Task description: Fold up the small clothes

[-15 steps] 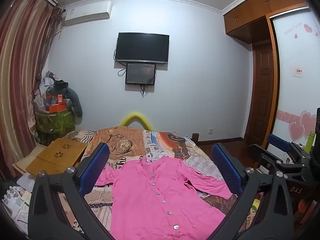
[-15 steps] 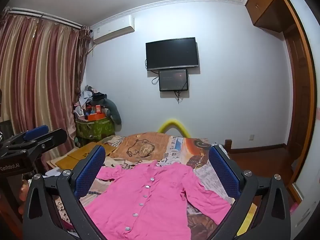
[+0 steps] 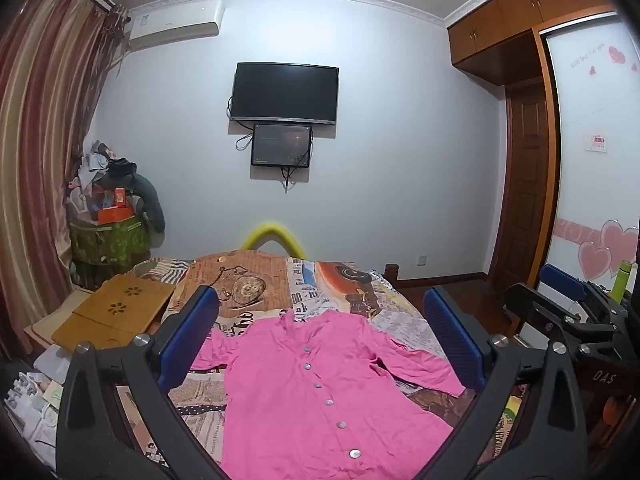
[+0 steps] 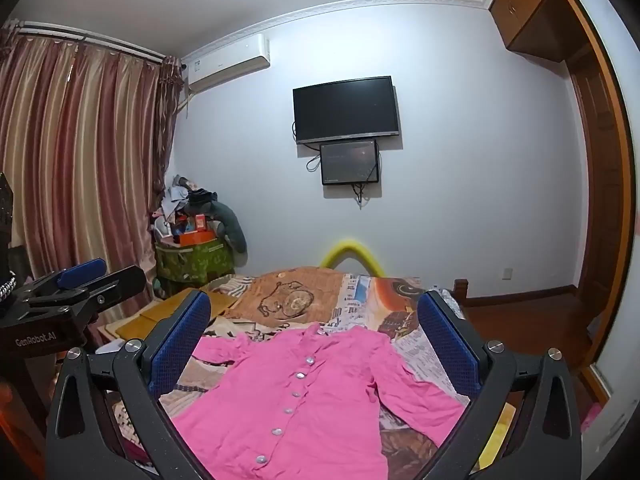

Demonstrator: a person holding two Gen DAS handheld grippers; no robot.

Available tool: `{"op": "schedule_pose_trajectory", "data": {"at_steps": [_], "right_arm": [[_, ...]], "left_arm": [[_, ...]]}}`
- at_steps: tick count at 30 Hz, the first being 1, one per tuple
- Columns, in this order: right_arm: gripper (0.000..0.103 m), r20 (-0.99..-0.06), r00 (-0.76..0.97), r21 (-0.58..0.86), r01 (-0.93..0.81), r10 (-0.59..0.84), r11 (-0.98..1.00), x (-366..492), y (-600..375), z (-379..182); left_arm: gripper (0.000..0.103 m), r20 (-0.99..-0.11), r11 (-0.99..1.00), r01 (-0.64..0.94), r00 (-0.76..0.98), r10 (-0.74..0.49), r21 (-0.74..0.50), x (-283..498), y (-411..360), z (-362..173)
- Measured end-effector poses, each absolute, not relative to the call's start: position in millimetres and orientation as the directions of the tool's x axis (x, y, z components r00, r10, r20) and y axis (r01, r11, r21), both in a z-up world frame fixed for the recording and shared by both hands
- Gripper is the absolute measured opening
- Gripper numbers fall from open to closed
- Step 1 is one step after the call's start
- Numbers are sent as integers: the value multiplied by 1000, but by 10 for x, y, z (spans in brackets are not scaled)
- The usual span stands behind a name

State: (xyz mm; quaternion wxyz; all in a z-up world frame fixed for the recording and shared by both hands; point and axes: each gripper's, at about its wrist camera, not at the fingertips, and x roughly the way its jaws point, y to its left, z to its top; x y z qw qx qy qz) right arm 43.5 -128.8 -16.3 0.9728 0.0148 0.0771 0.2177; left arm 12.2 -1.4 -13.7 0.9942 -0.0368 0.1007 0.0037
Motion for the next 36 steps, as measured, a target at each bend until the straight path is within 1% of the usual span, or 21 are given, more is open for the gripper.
{"op": "schedule_pose_trajectory", "data": {"at_steps": [14, 36], "right_arm": [[103, -150, 890, 68, -425, 431, 902, 371, -1328, -184], [103, -185, 877, 84, -435, 443, 897, 407, -1239, -204]], "left_arm": [[103, -219, 997, -25, 976, 7, -77, 106, 63, -122], [103, -247, 996, -58, 968, 40, -69, 141, 99, -138]]}}
